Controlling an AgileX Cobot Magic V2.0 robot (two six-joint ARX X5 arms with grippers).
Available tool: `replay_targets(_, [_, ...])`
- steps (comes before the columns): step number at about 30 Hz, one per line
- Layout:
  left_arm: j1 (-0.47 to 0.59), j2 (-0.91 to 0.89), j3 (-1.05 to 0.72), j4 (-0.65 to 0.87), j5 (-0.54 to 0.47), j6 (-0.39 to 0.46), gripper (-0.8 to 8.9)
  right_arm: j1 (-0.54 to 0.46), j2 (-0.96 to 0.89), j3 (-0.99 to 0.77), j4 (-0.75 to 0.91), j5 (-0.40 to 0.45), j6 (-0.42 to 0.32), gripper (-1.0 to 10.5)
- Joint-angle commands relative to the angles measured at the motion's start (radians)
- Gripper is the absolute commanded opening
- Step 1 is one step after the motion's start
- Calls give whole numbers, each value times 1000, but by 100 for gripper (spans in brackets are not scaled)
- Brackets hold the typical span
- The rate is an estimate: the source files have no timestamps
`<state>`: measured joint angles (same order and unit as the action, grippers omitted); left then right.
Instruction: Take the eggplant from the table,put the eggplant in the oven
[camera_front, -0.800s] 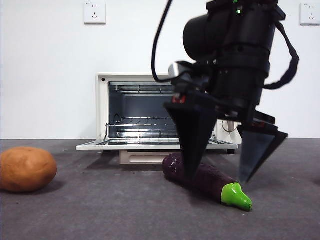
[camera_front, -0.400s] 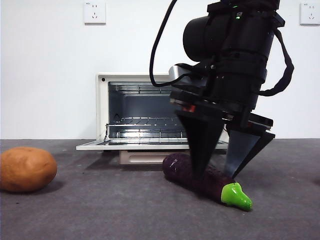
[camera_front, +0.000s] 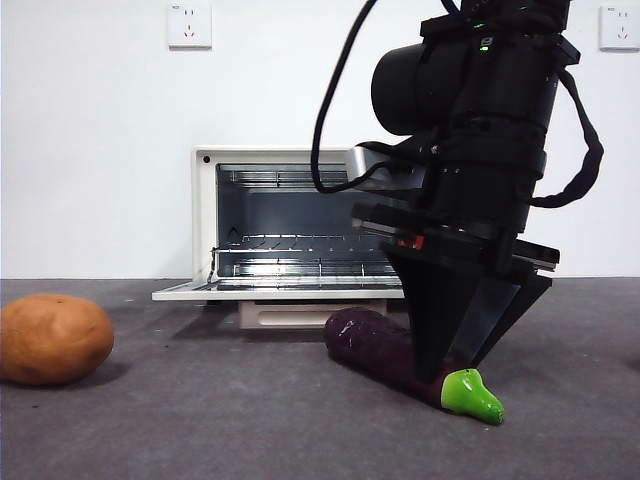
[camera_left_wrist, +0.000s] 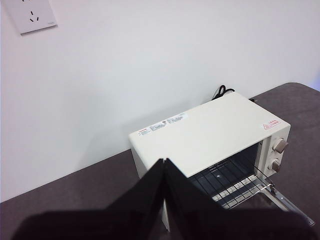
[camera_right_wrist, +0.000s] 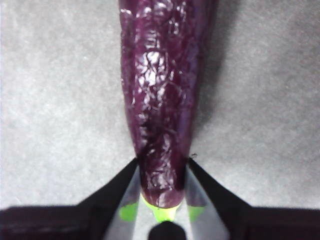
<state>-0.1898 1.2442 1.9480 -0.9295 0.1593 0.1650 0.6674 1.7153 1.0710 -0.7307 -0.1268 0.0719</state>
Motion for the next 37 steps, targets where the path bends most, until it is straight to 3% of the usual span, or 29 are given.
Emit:
replay_targets(1, [3,1,-9,3,-3,15,-6,2,16,-22,23,4,6,-12])
replay_targets(11, [3,6,-9,3,-3,23,-6,30,-89,-14,-73,-111,2,-12])
replay_targets(20, [3,26,-9,3,-3,23,-6,51,-255,37,-108,-116,3,-12])
replay_targets(28, [3,23,-9,1,-3,22,-6,-18,-211,140,-71,-124,3,-12])
replay_targets(37, [-8,21,-9,-19,-3,22,-6,-143,-41,304,-73,-206,3,-12])
